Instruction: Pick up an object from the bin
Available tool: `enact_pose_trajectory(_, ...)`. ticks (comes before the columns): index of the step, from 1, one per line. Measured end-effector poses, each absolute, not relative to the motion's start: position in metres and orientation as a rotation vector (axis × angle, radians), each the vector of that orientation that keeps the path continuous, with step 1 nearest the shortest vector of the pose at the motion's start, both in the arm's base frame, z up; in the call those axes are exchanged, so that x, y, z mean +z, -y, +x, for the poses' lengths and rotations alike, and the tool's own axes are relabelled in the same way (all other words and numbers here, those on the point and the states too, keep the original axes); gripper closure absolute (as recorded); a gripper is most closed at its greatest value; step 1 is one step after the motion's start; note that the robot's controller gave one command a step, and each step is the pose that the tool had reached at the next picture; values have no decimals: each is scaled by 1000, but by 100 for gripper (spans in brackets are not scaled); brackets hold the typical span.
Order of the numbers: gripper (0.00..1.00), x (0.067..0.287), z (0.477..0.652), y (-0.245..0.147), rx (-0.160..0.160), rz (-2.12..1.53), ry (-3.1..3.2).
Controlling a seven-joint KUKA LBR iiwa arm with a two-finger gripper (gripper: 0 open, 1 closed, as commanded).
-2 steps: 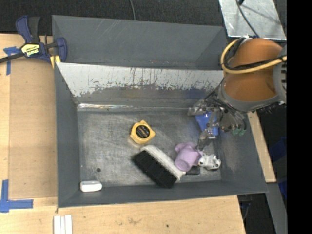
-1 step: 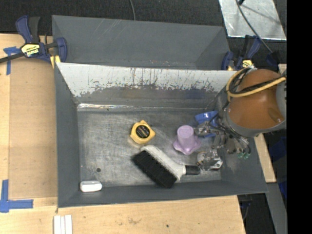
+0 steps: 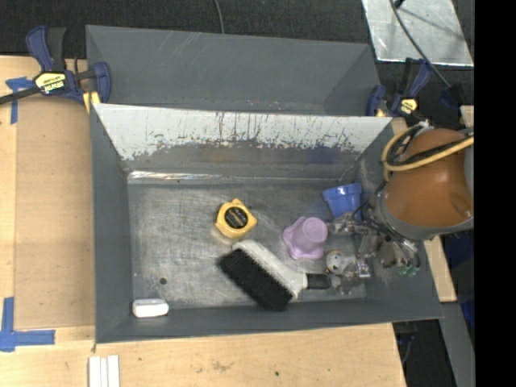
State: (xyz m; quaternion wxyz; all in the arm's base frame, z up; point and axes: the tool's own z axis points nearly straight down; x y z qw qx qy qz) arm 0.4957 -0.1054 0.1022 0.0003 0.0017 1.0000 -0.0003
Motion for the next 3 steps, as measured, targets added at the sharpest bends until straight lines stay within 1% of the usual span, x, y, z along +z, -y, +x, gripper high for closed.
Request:
enact_pose_trajectory(1,0,116,483,117,0,279,-3129)
enact_pose_trajectory(2,0,71,486,111,-1,34,-3138)
enact_pose_trajectory(3,100,74,489,110,-2,136,-3127)
